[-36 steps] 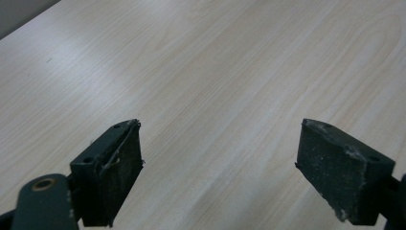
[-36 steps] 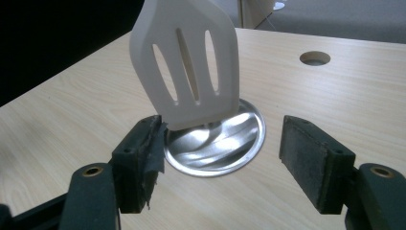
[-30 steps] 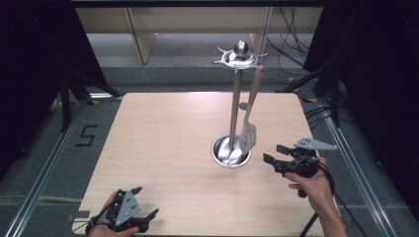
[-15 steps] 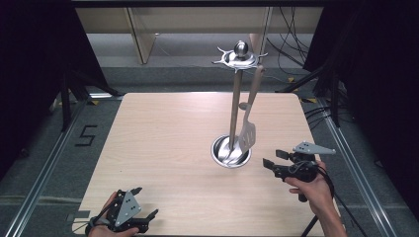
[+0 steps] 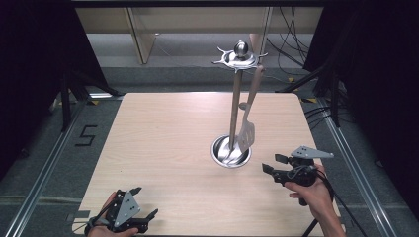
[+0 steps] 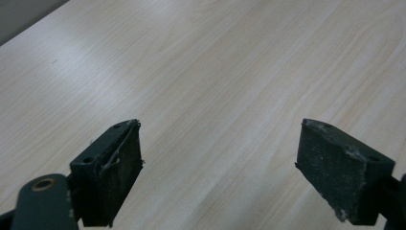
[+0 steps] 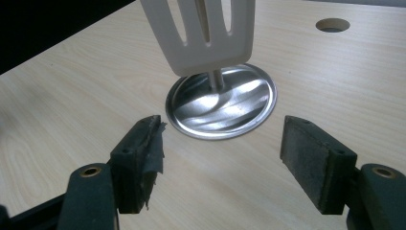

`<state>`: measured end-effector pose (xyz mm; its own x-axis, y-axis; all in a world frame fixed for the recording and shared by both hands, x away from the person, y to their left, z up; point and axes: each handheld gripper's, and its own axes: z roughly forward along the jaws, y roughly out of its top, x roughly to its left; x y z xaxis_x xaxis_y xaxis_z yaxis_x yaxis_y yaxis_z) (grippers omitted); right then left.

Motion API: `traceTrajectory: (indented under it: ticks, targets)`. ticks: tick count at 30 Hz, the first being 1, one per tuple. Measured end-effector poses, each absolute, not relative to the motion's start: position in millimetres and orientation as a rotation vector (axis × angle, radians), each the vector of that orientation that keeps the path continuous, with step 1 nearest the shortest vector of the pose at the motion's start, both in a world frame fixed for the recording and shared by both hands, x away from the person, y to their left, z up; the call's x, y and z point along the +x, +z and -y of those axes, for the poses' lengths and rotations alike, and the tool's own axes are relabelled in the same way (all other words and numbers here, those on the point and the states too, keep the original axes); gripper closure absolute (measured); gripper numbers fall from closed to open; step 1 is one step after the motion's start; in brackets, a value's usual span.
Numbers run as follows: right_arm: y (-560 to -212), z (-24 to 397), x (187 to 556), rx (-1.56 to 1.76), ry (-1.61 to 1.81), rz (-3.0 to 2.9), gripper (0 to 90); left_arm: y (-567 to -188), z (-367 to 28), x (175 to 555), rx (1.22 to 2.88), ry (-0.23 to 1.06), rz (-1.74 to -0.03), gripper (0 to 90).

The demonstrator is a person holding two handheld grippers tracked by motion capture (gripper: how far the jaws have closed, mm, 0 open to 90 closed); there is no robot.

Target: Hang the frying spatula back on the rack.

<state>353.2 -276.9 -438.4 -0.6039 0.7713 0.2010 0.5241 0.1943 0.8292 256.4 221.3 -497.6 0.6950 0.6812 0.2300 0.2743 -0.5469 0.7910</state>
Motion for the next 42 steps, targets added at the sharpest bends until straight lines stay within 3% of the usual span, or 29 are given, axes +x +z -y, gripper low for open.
traceTrajectory:
  ticks: [12,24,42]
  targets:
    - [-443.6,273.0,345.6,1.232,1.39,-2.216,30.9,-497.6,-221.3,256.0,2.145,0.678,-0.729,15.0]
    - [-451.6,271.7,336.3,1.201,1.39,-2.227,16.9,-497.8,-221.1,255.9,2.15,0.68,-0.725,15.0]
    - [-463.2,276.9,328.5,1.185,1.393,-2.224,16.7,-497.9,-221.4,255.7,2.158,0.692,-0.712,15.0]
